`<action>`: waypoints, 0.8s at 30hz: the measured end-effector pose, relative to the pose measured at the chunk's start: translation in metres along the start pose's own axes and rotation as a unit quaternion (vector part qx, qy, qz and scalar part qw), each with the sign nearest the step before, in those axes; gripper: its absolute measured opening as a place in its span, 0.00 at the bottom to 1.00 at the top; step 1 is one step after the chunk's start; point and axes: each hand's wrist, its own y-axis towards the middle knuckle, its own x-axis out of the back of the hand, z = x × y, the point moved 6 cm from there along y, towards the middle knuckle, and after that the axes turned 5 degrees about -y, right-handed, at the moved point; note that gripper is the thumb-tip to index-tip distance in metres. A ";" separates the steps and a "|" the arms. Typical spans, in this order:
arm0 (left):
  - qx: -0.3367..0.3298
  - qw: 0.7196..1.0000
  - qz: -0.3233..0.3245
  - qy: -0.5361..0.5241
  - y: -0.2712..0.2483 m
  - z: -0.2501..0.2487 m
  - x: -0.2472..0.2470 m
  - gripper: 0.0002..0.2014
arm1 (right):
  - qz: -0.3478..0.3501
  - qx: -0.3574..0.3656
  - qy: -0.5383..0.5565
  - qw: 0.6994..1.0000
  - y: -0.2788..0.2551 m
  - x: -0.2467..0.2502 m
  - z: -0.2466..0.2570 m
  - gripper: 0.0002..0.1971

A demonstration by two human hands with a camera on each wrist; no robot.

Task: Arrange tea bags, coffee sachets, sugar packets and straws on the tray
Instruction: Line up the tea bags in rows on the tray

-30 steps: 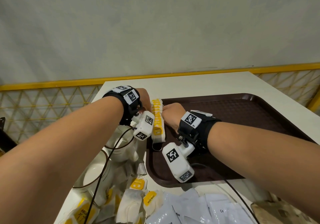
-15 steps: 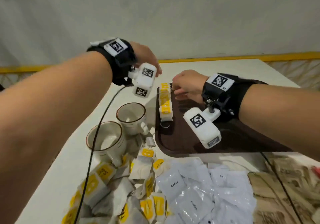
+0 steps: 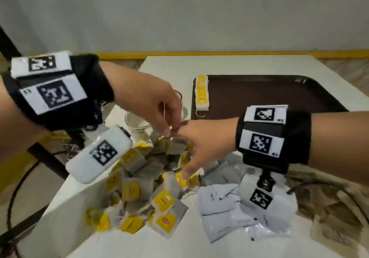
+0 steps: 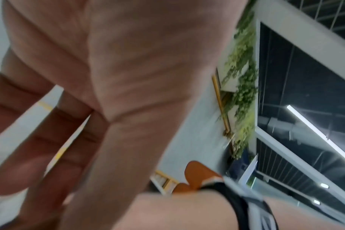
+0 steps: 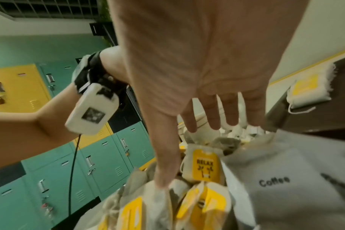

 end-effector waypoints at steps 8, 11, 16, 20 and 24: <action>-0.097 0.992 0.079 0.033 -0.017 0.000 -0.107 0.32 | 0.010 0.025 -0.050 0.998 0.016 -0.025 0.011 0.40; -0.101 0.992 0.047 0.062 -0.011 0.000 -0.114 0.29 | -0.036 0.020 -0.078 0.996 0.021 -0.020 0.009 0.24; -0.120 0.992 -0.007 0.027 0.001 0.001 -0.113 0.10 | -0.031 -0.016 -0.112 0.993 0.027 -0.023 0.005 0.18; -0.113 0.994 -0.001 0.004 0.009 0.004 -0.113 0.08 | -0.036 0.011 -0.122 0.992 0.030 -0.015 0.011 0.15; -0.117 0.991 -0.039 -0.057 0.005 0.006 -0.105 0.07 | -0.084 -0.009 -0.090 0.992 0.026 0.004 0.001 0.09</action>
